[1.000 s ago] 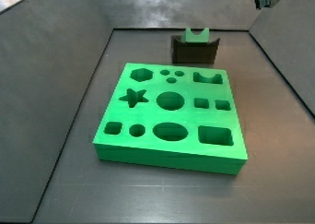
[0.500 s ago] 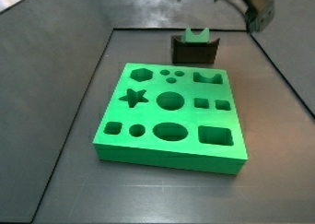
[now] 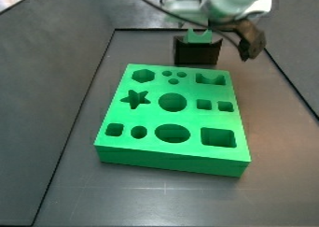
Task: Pick up the arch object. Move up. Place the arch object on the fixture. Regrasp the arch object. Move to above the board. Insert the arch object.
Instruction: Regrasp the arch object, then move to above the board.
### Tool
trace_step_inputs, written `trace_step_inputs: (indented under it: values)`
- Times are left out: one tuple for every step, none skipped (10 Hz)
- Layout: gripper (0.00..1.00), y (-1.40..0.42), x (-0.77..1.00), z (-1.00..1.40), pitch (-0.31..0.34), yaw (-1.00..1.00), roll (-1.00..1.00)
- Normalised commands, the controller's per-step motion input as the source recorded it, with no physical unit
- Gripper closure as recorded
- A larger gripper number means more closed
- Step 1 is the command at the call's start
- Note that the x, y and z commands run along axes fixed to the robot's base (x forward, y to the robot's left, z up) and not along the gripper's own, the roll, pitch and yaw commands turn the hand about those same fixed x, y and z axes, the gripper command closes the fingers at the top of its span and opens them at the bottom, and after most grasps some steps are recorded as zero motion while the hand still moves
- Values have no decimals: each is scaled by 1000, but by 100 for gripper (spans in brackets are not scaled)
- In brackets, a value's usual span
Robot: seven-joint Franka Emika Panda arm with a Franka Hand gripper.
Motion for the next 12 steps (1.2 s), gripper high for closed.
trace_step_inputs:
  values:
    - [0, 29, 94, -852, -54, -72, 68]
    - [0, 17, 86, -640, -15, -65, 65]
    - [0, 12, 82, -488, 8, -57, 67]
    - [0, 8, 76, -299, 26, -34, 63]
    - [0, 3, 34, -196, 44, -18, 55]
    - [0, -2, 14, -178, 38, 1, 48]
    - [0, -2, 14, -177, 38, 7, 48]
    - [0, -1, 14, -176, 38, 16, 48]
    - [0, 0, 14, -175, 39, 19, 48]
    - [0, 0, 14, -175, 39, 23, 48]
    - [100, 0, 0, 0, 0, 0, 0]
    - [100, -57, -211, 1000, 67, 37, -138]
